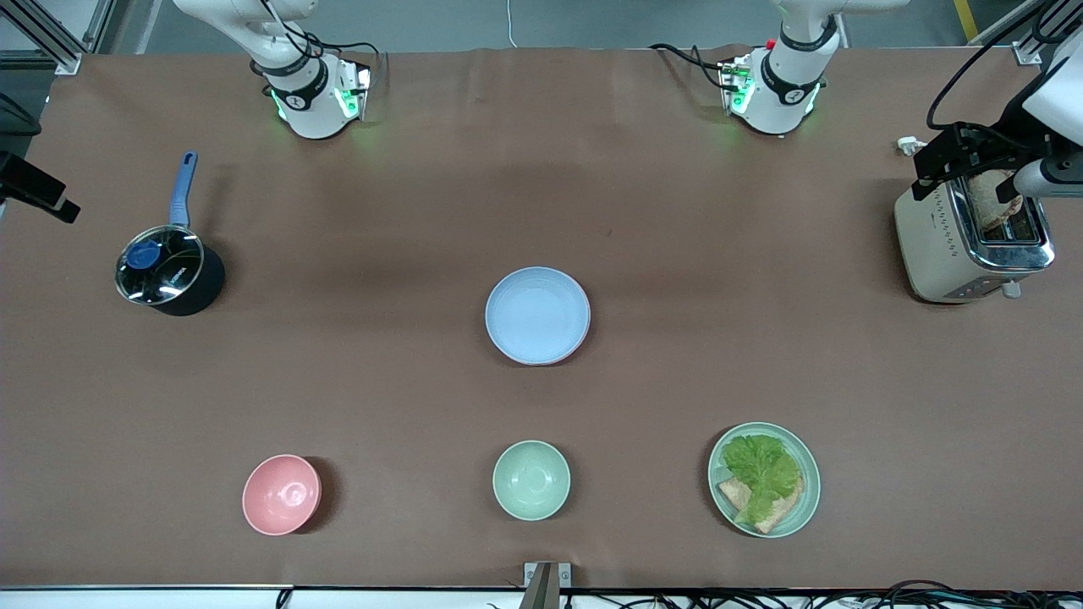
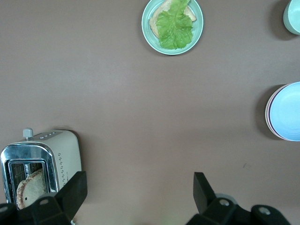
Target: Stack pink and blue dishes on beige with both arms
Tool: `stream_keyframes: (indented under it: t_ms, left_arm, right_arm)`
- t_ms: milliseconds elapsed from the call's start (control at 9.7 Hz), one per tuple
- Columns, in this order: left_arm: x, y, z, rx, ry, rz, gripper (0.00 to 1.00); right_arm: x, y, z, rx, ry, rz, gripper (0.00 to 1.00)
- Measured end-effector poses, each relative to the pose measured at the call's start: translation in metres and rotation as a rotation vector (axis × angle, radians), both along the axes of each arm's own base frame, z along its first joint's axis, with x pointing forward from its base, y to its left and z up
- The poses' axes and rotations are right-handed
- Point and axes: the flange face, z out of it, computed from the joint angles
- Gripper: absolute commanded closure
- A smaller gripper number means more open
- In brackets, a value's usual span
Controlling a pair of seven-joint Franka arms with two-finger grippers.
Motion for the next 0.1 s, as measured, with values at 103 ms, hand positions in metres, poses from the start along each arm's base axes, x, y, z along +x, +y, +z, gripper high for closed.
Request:
stream_keyframes:
  t_ms: [103]
  left_arm:
    - [-0.0001,-0.0009,-0.0009,0.001,0.004,-0.002,0.0]
  right_arm:
    - [0.0,0.0,0.0,0.0,0.0,0.0,0.0]
